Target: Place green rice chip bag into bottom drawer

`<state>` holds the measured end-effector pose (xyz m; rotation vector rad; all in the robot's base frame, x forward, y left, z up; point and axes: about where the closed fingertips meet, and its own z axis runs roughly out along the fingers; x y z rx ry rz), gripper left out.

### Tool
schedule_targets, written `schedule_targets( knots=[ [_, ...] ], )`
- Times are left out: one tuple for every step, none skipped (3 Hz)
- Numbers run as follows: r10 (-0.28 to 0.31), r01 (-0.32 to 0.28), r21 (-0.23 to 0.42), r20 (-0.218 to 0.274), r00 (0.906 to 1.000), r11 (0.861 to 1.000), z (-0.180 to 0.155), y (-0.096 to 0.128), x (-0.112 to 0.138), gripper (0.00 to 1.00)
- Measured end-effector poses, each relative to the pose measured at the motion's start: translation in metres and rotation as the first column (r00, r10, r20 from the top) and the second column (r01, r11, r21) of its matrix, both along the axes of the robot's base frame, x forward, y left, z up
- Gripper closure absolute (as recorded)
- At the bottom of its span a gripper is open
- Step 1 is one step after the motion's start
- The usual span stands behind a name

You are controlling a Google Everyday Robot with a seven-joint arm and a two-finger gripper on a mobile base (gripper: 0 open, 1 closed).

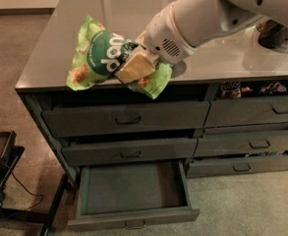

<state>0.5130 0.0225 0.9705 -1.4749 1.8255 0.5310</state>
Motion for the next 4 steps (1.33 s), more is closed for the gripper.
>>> schedule_targets(
  knots=[
    [0.014,-0.014,-0.003,-0.056,0.9983,1.000,-0.026,-0.001,-0.021,1.00],
    [0.028,-0.025,0.022,-0.133,0.9907,0.999,-0.071,0.007,-0.060,1.00],
    [0.023,-0.013,0.057,-0.183,0.9829,0.998,-0.129,0.015,-0.092,1.00],
    [0.009,0.014,0.097,-0.238,0.9712,0.995,-0.208,0.022,-0.114,1.00]
  ],
)
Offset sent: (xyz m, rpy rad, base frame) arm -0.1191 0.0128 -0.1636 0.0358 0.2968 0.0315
